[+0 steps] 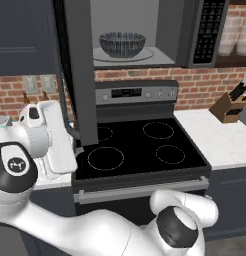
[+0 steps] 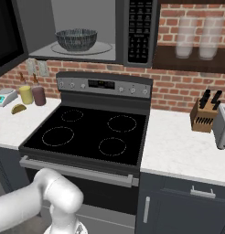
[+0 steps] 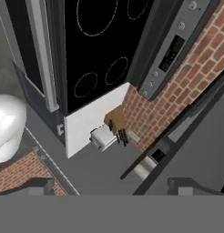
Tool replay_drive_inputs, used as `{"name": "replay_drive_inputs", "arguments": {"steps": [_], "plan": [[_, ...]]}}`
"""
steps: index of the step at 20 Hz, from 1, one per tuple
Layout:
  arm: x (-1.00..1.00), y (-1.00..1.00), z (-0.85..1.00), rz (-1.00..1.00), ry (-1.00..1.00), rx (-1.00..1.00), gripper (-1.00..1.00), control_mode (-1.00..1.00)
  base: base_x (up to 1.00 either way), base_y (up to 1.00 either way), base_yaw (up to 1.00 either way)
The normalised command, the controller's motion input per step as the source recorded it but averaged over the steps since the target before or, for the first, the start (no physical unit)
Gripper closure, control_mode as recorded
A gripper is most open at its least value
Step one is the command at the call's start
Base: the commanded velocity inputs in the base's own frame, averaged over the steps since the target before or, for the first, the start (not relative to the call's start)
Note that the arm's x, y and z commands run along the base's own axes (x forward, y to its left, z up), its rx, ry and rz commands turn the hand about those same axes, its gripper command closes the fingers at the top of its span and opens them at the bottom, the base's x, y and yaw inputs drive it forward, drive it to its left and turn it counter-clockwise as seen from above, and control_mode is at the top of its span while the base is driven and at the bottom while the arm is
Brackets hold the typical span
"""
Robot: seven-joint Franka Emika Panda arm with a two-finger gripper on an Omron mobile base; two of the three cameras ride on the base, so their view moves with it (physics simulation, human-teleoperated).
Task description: Pick the tomato from the sink and place it in the bowl. Then pick the bowl and place it in the microwave. Then close the microwave door and press the start button.
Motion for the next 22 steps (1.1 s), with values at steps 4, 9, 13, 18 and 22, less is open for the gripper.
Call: {"name": "replay_drive_inputs", "arguments": {"steps": [4, 9, 13, 18, 22], "plan": [[0.0, -1.0, 0.11, 0.0, -0.06, 0.11, -1.0, -1.0, 0.0, 0.0, 0.0], [0.03, -1.0, 0.08, 0.01, -0.03, 0.09, -1.0, -1.0, 0.0, 0.0, 0.0], [0.39, -1.0, 0.05, 0.05, 0.0, 0.08, -1.0, -1.0, 0.0, 0.0, 0.0], [0.86, -1.0, 0.04, 0.1, 0.0, 0.07, -1.0, -1.0, 0.0, 0.0, 0.0], [1.0, -1.0, 0.04, 0.13, 0.03, 0.06, -1.0, -1.0, 0.0, 0.0, 0.0]]}}
